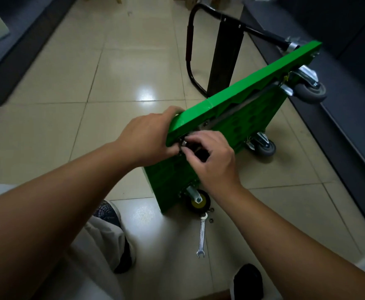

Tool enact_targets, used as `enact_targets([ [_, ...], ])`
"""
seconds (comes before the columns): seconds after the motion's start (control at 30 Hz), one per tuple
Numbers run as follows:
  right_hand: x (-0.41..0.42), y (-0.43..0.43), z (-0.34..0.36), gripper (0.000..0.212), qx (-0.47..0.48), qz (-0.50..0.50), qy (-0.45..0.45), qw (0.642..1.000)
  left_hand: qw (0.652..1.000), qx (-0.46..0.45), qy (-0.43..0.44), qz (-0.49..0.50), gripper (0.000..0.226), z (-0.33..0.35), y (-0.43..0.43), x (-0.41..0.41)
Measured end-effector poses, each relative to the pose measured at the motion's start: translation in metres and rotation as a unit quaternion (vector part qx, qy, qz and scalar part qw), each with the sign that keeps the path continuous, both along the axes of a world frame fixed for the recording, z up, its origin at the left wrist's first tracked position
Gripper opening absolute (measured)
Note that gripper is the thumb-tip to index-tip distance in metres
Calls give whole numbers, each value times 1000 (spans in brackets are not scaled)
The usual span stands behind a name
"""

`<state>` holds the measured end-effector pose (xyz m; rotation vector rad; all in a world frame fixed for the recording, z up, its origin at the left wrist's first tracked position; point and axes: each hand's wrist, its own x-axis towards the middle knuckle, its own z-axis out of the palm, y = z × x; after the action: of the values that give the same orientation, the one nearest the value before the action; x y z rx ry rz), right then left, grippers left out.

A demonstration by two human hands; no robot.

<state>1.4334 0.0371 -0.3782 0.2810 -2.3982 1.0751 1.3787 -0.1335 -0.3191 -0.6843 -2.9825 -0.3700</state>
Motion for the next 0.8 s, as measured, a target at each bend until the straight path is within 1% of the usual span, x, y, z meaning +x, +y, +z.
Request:
enact_targets([
  [0.07, -2, -4, -5, 18, 22, -30, 12, 999, 1000, 4, -3, -3, 79, -1, 0, -1],
  [0.2, -6, -8, -10, 19, 18, -59, 5, 998, 999, 30, -29, -10, 81, -1, -2, -3],
  [0.47, -3, -11, -8, 15, -9, -48, 29, 998, 998, 40, -44, -30, 80, 0, -3, -5],
  [0.6, -3, -13, -7, 13, -29, -34, 21, 999, 997, 46, -51, -32, 81, 2, -3, -4],
  [0.8, -3, -16, -7, 9, 20, -43, 40, 998, 999, 33, -26, -20, 84, 1, -1, -2],
])
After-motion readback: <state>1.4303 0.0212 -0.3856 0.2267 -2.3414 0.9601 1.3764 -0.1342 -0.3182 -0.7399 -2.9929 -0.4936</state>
